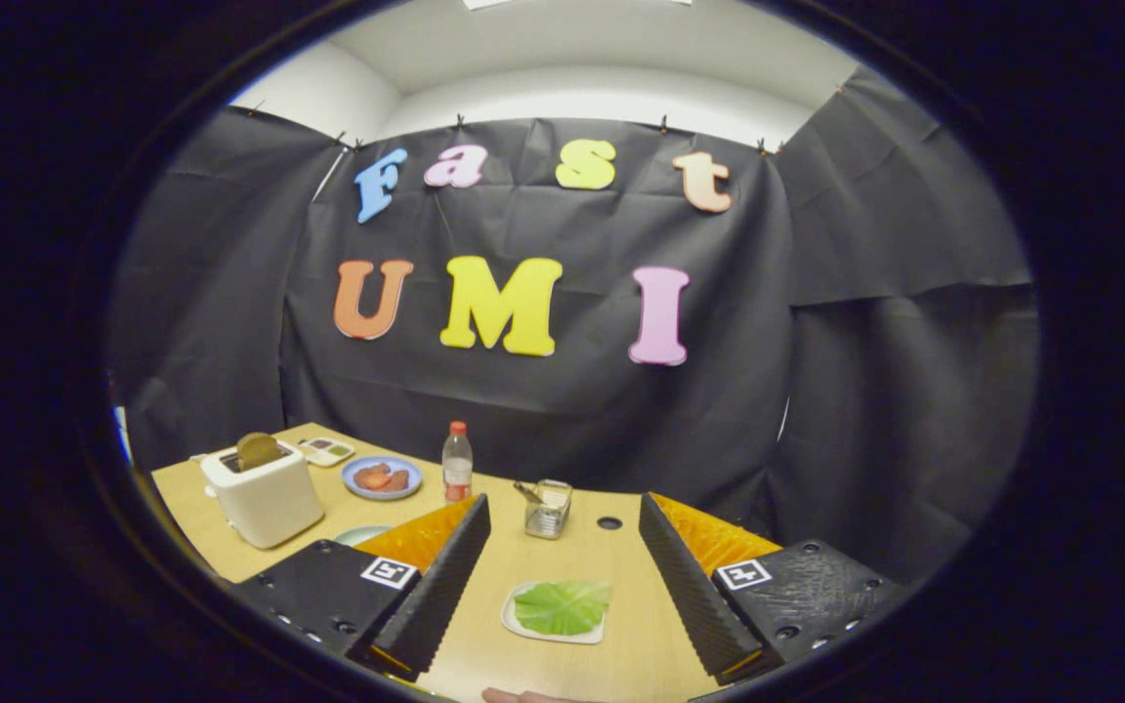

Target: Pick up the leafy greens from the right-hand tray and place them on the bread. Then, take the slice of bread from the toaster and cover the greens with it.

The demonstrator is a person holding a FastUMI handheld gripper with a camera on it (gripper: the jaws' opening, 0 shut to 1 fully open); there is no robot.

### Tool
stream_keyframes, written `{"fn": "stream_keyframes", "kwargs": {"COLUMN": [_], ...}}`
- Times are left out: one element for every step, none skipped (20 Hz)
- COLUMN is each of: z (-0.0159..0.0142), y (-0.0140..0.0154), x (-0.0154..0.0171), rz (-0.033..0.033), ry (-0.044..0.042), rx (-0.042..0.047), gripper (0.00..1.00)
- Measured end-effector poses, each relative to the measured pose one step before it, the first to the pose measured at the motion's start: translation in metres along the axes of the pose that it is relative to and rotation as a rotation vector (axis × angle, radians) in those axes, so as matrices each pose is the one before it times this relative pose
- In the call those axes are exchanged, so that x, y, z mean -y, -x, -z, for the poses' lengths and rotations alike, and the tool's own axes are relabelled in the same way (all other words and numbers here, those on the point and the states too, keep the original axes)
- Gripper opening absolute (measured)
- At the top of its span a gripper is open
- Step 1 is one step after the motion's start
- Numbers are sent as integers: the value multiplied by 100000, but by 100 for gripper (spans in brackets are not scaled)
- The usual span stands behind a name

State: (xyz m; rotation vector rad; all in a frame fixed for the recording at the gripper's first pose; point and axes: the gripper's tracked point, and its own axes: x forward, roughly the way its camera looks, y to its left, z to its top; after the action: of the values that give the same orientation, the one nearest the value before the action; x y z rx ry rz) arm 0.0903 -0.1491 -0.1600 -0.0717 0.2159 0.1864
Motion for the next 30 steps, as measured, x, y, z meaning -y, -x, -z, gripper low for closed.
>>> {"fn": "stream_keyframes", "kwargs": {"z": [2148,1991,1871,1531,1576,1265,1434,1282,889,949,621,660,435,352,244,247,141,71,123,12,-266,-6,19,253,408,-53,55,-68,-574,-374], "y": [-1506,-1758,-2027,-2206,-2334,-2476,-1976,-1793,-1672,-1302,-1185,-1005,-737,-627,-486,-340,-357,-138,-66,54,25,40,-82,-181,-193,155,-38,521,640,781], "x": [175,227,573,760,598,1024,720,544,530,305,159,-26,-358,26,-168,-16,-305,-129,-80,-52,2,-92,7,142,295,-134,6,-335,-110,-416], "rz": [-1248,-890,545,867,582,1991,983,1162,932,39,-156,-331,-2194,-409,-1427,-256,-1461,-510,453,497,1030,381,766,2120,2519,923,1534,468,1023,-65], "ry": [-346,-710,-733,-746,-105,-394,-819,-954,-934,-582,-520,-787,-615,-405,-617,-379,-39,463,574,288,154,56,69,258,280,428,-227,300,426,-63], "rx": [-5310,-5240,-5011,-4193,-4441,-4350,-5022,-5422,-3796,-3235,-3059,-3496,-2854,-1459,-1822,-1863,-1280,-1320,-584,115,757,-177,-482,-688,-2058,-1632,-248,655,1807,1452], "gripper": [95,95,95,95,96,95,95,95,95,96,95,94,92,91,87,84,79,71,63,59,50,40,30,28,18,8,1,1,0,0]}}
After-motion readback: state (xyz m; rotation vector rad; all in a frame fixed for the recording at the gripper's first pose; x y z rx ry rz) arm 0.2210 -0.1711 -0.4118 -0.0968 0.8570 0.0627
